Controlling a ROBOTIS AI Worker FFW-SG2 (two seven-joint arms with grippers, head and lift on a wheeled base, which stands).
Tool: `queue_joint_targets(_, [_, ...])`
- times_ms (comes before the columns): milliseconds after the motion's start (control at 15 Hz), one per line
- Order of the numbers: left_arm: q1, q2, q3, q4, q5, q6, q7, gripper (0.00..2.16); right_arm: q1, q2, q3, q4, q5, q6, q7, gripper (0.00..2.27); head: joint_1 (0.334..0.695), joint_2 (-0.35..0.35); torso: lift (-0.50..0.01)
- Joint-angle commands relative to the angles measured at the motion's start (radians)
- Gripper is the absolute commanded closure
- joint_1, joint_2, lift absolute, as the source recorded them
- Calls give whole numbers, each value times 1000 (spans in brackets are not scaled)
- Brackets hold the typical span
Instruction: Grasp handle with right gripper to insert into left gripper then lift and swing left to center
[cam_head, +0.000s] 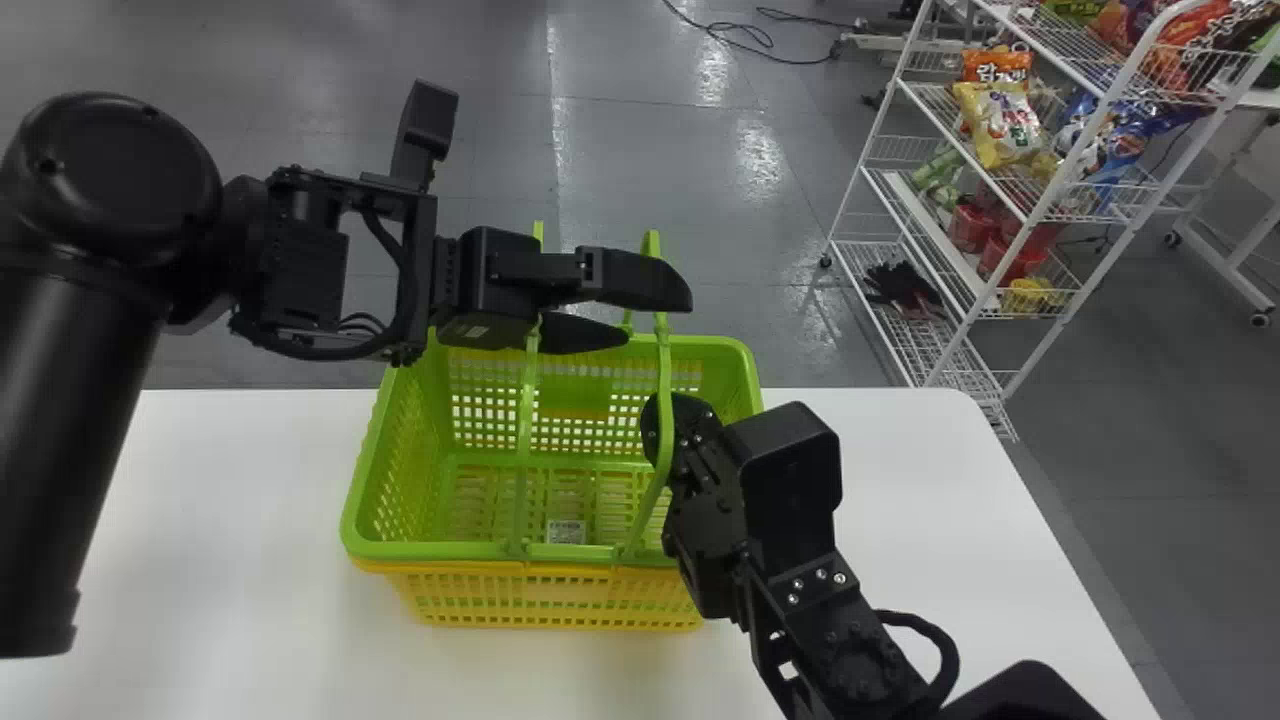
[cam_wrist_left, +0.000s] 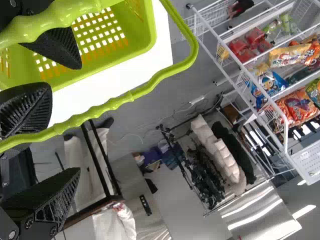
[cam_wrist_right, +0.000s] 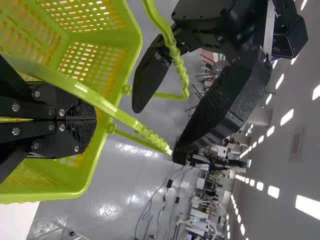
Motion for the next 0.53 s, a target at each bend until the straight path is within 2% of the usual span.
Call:
queue_joint_targets(0, [-2,-9,0,1,-1,0,0,76,-11,-1,13,1,3,3,0,2186,695,-168,-93])
queue_joint_targets(467, [-5,-11,3,1,9,0,-2,76,-47,1,69,10,26,31,-1,2182,695,-151,-93])
